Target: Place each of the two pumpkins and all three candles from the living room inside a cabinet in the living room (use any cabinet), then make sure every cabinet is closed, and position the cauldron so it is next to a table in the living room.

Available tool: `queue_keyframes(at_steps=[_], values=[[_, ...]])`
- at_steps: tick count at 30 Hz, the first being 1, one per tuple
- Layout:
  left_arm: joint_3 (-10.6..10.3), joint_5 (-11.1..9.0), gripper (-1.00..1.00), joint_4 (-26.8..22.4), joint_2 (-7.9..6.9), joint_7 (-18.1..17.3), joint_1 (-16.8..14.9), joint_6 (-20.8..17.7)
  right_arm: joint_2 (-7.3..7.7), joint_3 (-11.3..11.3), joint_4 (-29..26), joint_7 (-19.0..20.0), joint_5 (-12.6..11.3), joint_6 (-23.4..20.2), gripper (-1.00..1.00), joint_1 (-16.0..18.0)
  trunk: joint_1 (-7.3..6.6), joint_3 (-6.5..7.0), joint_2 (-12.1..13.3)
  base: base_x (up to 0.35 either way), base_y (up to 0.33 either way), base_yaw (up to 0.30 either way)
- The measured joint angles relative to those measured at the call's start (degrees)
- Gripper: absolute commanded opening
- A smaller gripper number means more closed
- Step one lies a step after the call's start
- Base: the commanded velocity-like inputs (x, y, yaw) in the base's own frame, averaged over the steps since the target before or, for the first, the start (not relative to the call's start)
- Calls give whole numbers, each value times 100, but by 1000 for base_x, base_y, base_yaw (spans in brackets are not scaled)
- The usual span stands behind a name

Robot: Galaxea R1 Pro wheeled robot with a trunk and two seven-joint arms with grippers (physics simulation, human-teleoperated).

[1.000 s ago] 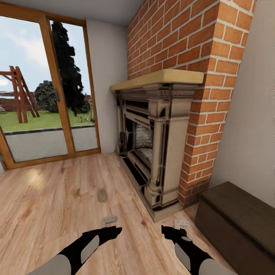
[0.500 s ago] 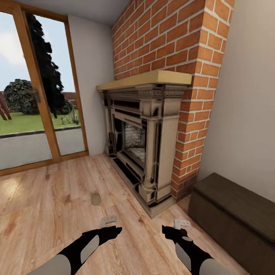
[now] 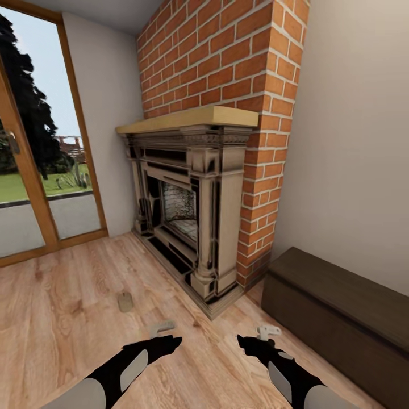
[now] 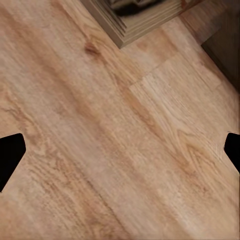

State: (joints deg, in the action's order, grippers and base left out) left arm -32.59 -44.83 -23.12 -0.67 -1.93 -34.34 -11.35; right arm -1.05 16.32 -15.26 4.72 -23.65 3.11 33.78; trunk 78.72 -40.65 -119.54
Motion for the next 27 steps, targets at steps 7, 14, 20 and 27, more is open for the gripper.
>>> queue_keyframes(at_steps=[7, 14, 20, 27], values=[[-21, 29, 100, 11, 14, 67, 1, 15, 52, -409, 24, 81, 7, 1, 100, -2, 0, 0, 0, -2, 59, -292], [-22, 37, 100, 64, 12, 74, 0, 291, 76, -456, 55, 85, -4, 11, 100, -2, 0, 0, 0, 0, 235, -292], [-32, 37, 100, 82, 21, 124, 1, 535, 112, -487, 78, 79, -13, 110, 100, -25, 0, 5, 0, 0, 276, -293], [-34, 36, 100, 38, 26, 211, -1, 654, 168, -504, 82, 79, -11, 127, 100, -54, 0, 18, 0, 0, 283, -293]])
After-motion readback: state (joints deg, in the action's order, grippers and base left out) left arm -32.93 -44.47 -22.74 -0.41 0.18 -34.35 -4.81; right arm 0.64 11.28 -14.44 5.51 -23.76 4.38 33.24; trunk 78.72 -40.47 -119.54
